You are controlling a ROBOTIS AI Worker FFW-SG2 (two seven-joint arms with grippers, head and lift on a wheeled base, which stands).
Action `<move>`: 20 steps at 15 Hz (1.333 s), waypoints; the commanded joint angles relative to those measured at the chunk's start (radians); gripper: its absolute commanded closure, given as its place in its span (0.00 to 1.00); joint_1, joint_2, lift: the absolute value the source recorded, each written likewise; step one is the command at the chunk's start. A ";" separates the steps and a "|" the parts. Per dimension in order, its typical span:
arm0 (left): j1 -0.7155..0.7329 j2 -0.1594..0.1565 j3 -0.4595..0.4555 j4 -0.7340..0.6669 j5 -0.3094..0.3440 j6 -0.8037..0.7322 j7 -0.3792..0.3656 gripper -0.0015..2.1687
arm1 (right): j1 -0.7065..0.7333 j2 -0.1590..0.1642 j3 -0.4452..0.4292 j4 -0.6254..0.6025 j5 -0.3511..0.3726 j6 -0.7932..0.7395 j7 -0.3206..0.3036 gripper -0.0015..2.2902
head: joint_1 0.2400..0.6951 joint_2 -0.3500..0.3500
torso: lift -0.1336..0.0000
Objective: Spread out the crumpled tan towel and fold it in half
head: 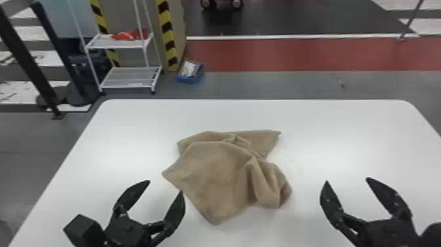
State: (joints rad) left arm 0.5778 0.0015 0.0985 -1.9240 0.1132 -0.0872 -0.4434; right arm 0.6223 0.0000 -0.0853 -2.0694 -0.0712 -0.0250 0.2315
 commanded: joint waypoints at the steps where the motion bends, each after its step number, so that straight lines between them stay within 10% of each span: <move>1: -0.012 -0.004 -0.063 0.020 -0.032 0.022 -0.018 0.05 | 0.002 0.001 -0.064 0.008 -0.016 -0.003 0.000 0.04 | 1.00 0.47 | 0.10; 9: -0.056 -0.004 -0.174 0.094 -0.084 0.062 -0.057 0.07 | 0.004 0.001 -0.271 0.049 -0.111 -0.013 0.008 0.04 | 1.00 0.00 | 0.10; 20: -0.065 -0.004 -0.233 0.112 -0.171 0.117 -0.034 0.14 | -0.001 0.001 -0.278 0.057 -0.148 -0.013 0.025 0.04 | 1.00 0.00 | 0.10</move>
State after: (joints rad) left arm 0.5143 0.0015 -0.1320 -1.8143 -0.0473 0.0300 -0.4785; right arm 0.6212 0.0000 -0.3636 -2.0125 -0.2159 -0.0375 0.2556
